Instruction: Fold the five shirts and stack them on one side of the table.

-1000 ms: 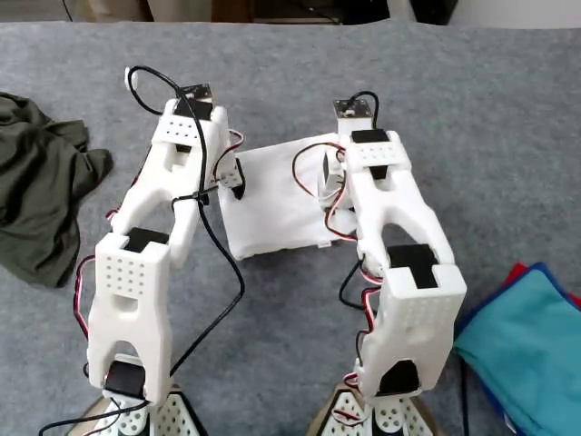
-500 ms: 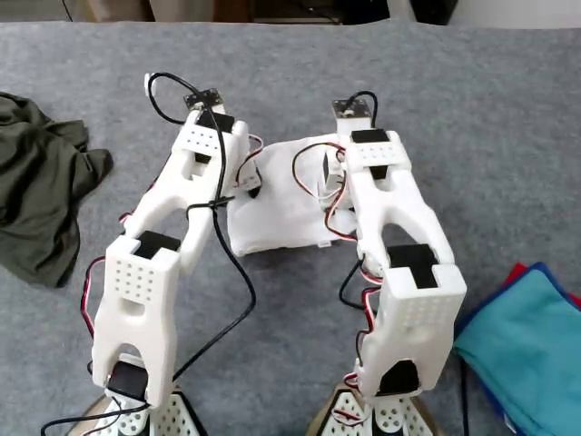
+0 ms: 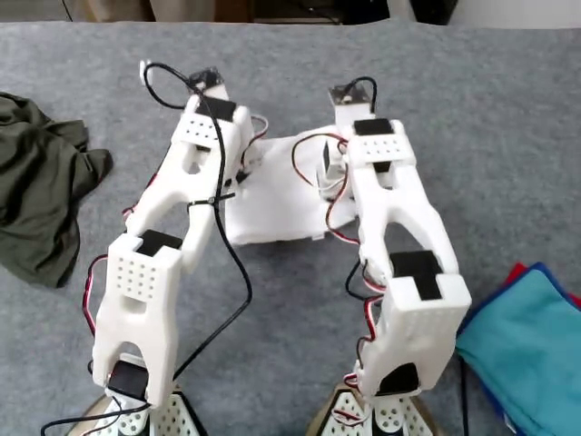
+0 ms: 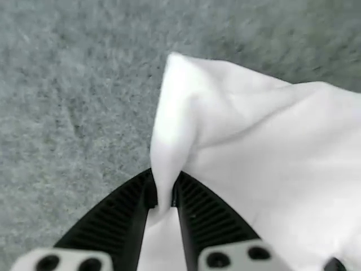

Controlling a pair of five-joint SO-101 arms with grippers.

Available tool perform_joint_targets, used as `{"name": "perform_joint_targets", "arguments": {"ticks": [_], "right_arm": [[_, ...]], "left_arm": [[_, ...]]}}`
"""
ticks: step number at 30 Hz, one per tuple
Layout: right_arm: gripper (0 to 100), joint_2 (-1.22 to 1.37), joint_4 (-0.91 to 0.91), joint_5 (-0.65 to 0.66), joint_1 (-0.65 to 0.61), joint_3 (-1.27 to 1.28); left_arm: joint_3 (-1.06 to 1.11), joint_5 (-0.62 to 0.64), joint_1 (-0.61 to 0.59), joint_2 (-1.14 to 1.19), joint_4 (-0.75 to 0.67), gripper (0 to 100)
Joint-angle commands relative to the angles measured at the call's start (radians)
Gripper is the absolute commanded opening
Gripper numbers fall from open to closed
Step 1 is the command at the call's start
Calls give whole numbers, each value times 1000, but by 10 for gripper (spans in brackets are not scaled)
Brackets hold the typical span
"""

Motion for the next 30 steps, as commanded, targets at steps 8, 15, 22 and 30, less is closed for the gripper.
{"name": "perform_joint_targets", "arguments": {"ticks": [8,15,22,30], "right_arm": [[5,-183,95,44,77,-137],[5,-231,189,81,171,-205],[5,-337,311,155,374,-199],[5,-527,445,287,618,-182]], "left_arm": [[-384,21,51,-15,189,19],[-514,21,130,-10,247,19],[-592,18,290,-15,245,20],[-701,-15,468,-10,238,21]]}}
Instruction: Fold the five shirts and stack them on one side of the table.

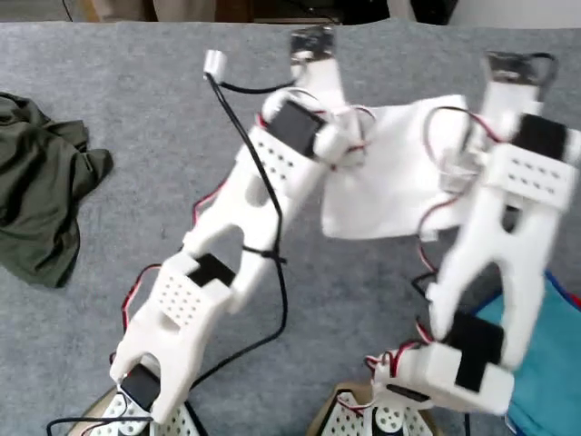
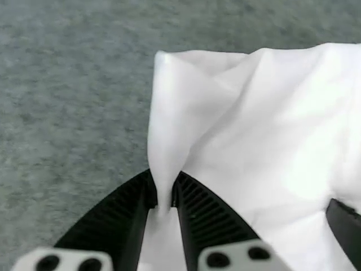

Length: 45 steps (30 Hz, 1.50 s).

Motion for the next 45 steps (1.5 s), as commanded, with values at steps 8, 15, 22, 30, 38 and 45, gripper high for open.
{"name": "perform_joint_targets", "arguments": {"ticks": [8,15,22,30,38,45], "right_arm": [[5,-291,32,155,386,154],[5,-453,69,227,608,232],[5,-595,138,253,720,182],[5,-639,137,331,903,202],[5,-639,9,430,1082,389],[5,-639,-109,465,1188,473]], "left_arm": [[-83,11,230,-10,-84,19],[-83,8,247,-8,-124,19],[-89,6,259,-10,-126,19],[-83,-2,377,-8,-146,20],[-71,-40,489,-2,-256,19],[15,-74,509,85,-377,20]]}}
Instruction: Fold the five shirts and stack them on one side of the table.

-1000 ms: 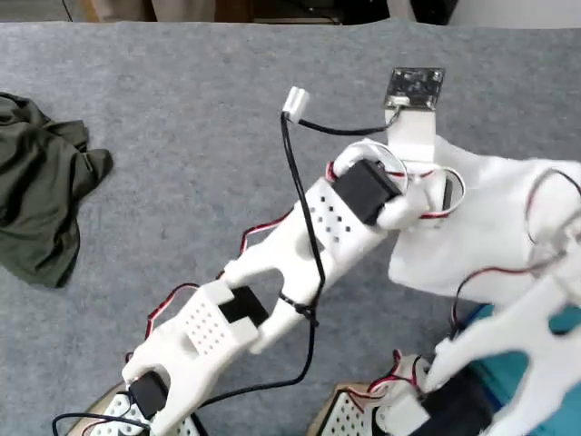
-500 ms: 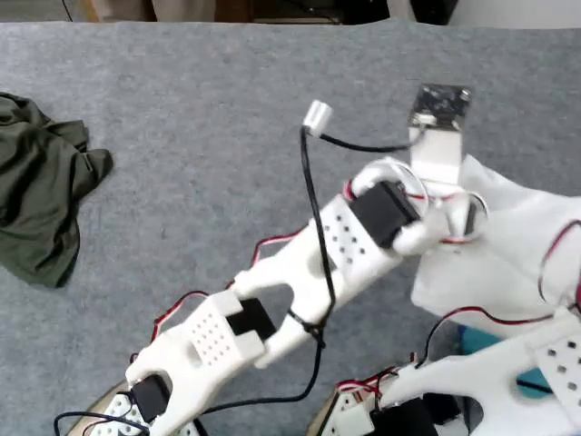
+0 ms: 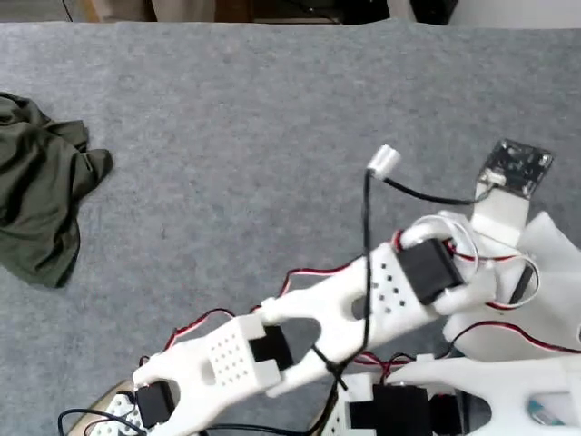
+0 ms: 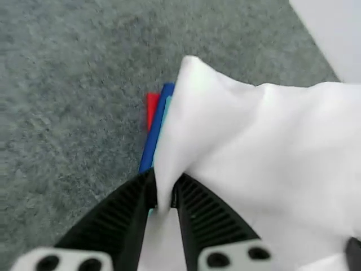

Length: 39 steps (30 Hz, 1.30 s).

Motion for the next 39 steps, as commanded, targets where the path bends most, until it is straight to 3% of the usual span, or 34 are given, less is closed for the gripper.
{"name": "perform_joint_targets", "arguments": {"ticks": [1,11,26,33,39], "right_arm": [[5,-22,-68,18,44,35],[5,-22,-195,31,76,140],[6,-21,-311,32,113,249],[144,-22,-313,66,114,271],[173,-28,-310,106,114,266]], "left_arm": [[6,-15,9,18,-71,21],[0,-21,14,151,-190,21],[0,-25,46,216,-212,56],[0,-15,46,211,-203,144],[-8,9,34,209,-189,171]]}}
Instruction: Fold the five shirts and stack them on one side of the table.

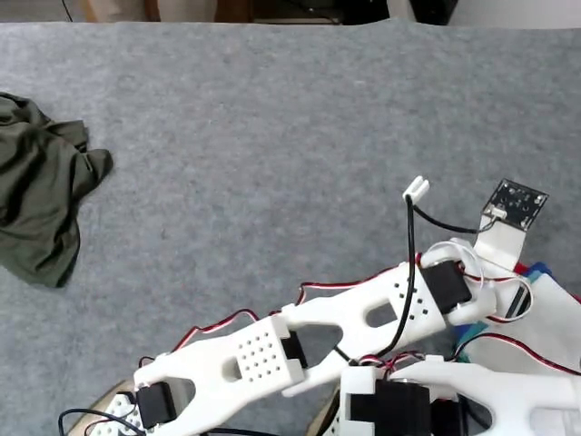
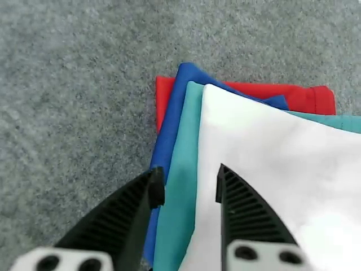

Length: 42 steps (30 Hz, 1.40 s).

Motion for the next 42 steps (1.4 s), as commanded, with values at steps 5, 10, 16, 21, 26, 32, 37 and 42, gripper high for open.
{"name": "perform_joint_targets", "arguments": {"ticks": [5,10,16,21,26,32,37,42], "right_arm": [[174,-31,-12,35,18,-15],[169,-31,69,35,-48,-150],[17,-30,293,28,-406,-321],[6,-25,391,-75,-797,-349],[7,-22,287,-201,-1184,-288],[7,28,72,-264,-1566,-220],[8,248,-20,-282,-1725,-283],[8,542,-68,-282,-1839,-426]], "left_arm": [[-110,5,-37,-25,89,171],[-210,5,-127,-25,161,167],[-331,-64,-296,-25,315,120],[-387,-75,-503,-25,465,103],[-419,-75,-760,-21,600,103],[-420,-109,-1089,-27,605,103],[-373,-196,-1347,-81,608,102],[-259,-302,-1580,-156,608,102]]}}
